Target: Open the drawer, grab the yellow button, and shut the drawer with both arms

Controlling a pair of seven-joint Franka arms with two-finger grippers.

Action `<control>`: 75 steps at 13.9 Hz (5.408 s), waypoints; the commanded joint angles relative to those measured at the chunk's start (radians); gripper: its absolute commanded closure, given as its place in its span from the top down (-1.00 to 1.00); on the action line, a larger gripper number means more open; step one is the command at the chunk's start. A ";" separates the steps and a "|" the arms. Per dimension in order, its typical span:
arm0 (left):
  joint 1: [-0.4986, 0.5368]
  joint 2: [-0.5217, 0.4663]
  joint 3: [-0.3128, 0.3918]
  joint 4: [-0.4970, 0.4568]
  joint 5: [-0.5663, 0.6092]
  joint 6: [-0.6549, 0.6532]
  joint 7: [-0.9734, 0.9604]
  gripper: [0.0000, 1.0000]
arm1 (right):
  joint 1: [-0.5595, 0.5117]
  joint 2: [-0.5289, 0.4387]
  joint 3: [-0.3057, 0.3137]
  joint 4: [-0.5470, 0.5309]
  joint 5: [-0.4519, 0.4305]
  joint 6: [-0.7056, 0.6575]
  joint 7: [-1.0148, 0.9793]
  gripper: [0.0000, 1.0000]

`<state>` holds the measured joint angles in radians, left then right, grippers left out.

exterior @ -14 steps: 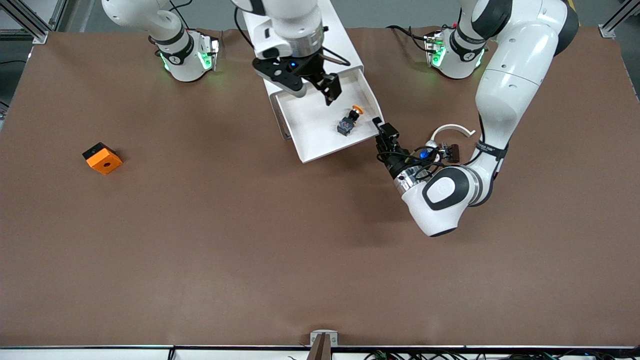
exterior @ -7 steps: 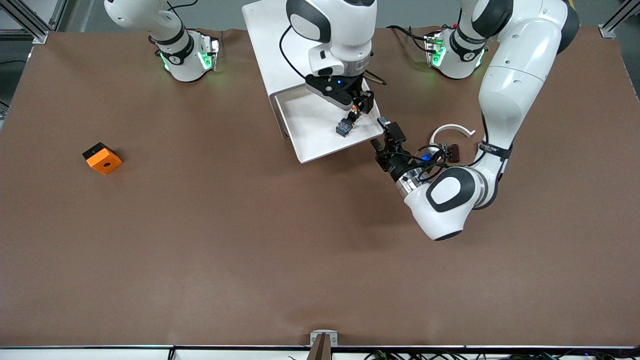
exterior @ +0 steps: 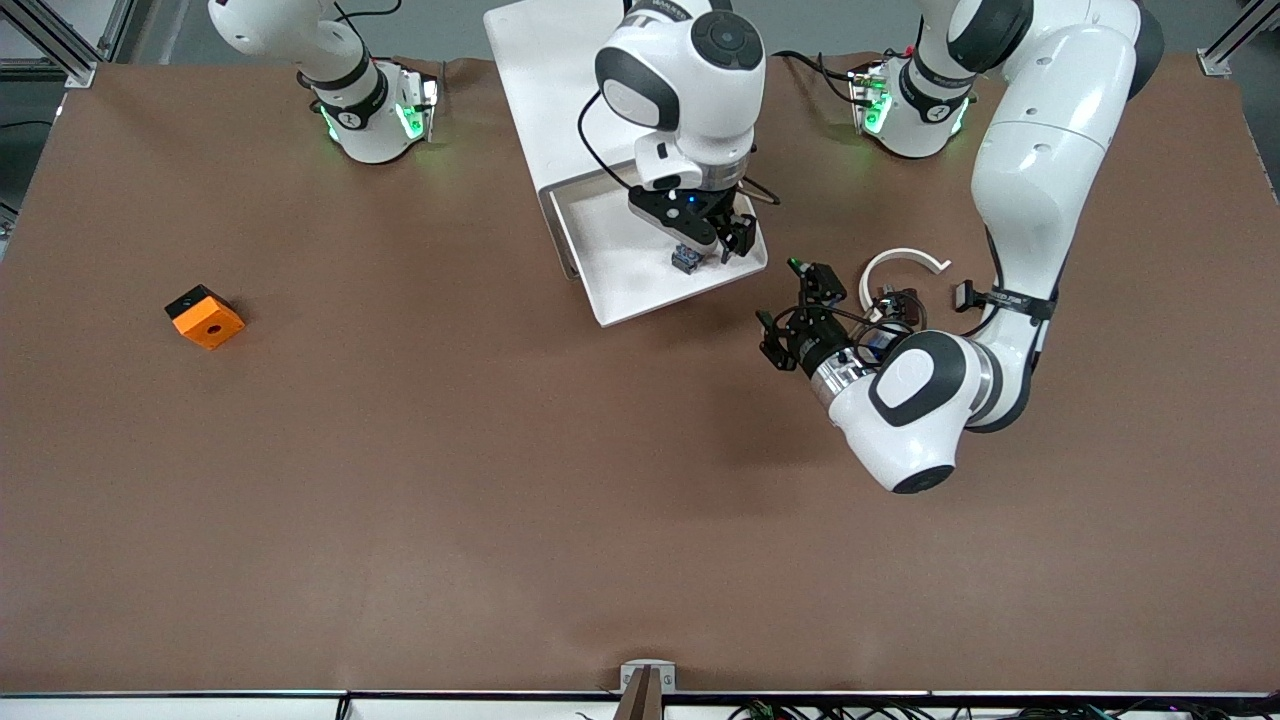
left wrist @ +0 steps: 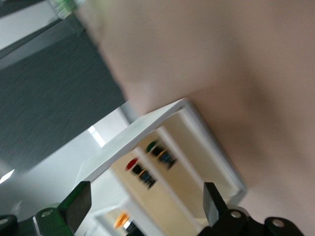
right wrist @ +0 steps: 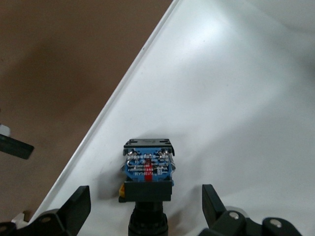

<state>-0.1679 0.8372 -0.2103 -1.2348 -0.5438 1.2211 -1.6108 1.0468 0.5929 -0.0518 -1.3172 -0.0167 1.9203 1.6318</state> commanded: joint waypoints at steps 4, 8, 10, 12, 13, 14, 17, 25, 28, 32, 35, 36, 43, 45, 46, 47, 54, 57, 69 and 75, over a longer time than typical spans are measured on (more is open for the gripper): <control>-0.007 -0.073 0.022 -0.012 0.188 0.306 0.406 1.00 | 0.006 0.025 -0.008 0.039 -0.012 -0.009 0.016 1.00; -0.008 -0.110 0.023 -0.012 0.251 0.464 0.612 1.00 | 0.004 0.025 -0.010 0.039 -0.012 -0.014 0.014 1.00; -0.016 -0.138 0.023 -0.017 0.274 0.530 0.679 1.00 | -0.001 0.024 -0.011 0.039 -0.015 -0.017 0.011 1.00; -0.018 -0.145 0.019 -0.017 0.297 0.544 0.729 1.00 | -0.007 0.021 -0.016 0.039 -0.017 -0.018 0.003 1.00; -0.018 -0.158 0.014 -0.017 0.307 0.558 0.738 1.00 | -0.008 0.021 -0.016 0.039 -0.023 -0.018 0.000 1.00; -0.025 -0.162 0.012 -0.017 0.327 0.560 0.747 1.00 | -0.008 0.021 -0.016 0.039 -0.034 -0.017 -0.001 1.00; -0.079 -0.202 0.019 -0.017 0.461 0.560 0.753 1.00 | -0.017 0.016 -0.016 0.039 -0.038 -0.018 -0.007 1.00; -0.076 -0.190 0.025 -0.020 0.470 0.698 0.755 1.00 | -0.008 0.021 -0.013 0.039 -0.023 -0.017 0.006 1.00; -0.070 -0.190 0.025 -0.029 0.470 0.698 0.756 1.00 | -0.010 0.021 -0.013 0.039 -0.022 -0.017 0.002 0.62; -0.068 -0.190 0.025 -0.034 0.469 0.696 0.756 1.00 | -0.013 0.019 -0.011 0.041 -0.020 -0.012 0.006 -1.00; -0.067 -0.190 0.025 -0.034 0.470 0.690 0.756 1.00 | -0.019 0.015 -0.010 0.041 -0.015 -0.015 0.005 -1.00; -0.067 -0.190 0.025 -0.034 0.470 0.689 0.756 1.00 | -0.022 0.012 -0.010 0.041 -0.015 -0.015 0.002 -1.00; -0.074 -0.193 0.025 -0.034 0.469 0.687 0.747 1.00 | -0.227 -0.148 -0.011 0.041 0.142 -0.153 -0.322 -1.00; -0.079 -0.199 0.025 -0.034 0.469 0.678 0.744 1.00 | -0.319 -0.209 -0.008 0.039 0.162 -0.234 -0.481 -1.00; -0.076 -0.205 0.016 -0.034 0.470 0.661 0.743 1.00 | -0.352 -0.222 -0.011 0.036 0.164 -0.268 -0.531 -1.00; -0.081 -0.220 0.014 -0.035 0.470 0.635 0.739 1.00 | -0.387 -0.225 -0.011 0.036 0.164 -0.297 -0.581 -1.00; -0.108 -0.227 0.006 -0.037 0.470 0.604 0.736 1.00 | -0.541 -0.209 -0.013 -0.005 0.164 -0.290 -0.805 -1.00; -0.108 -0.222 0.006 -0.037 0.470 0.606 0.736 1.00 | -0.609 -0.176 -0.014 -0.020 0.164 -0.233 -0.935 -1.00; -0.110 -0.227 0.006 -0.049 0.472 0.604 0.736 1.00 | -0.766 -0.171 -0.014 -0.221 0.164 -0.072 -1.198 -1.00; -0.110 -0.236 0.005 -0.055 0.470 0.606 0.736 1.00 | -0.766 -0.174 -0.014 -0.234 0.162 -0.055 -1.199 -1.00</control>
<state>-0.2776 0.6238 -0.2032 -1.2684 -0.0901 1.8358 -0.8674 0.2984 0.4465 -0.0811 -1.5185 0.1313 1.8508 0.4524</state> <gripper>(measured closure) 0.000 0.586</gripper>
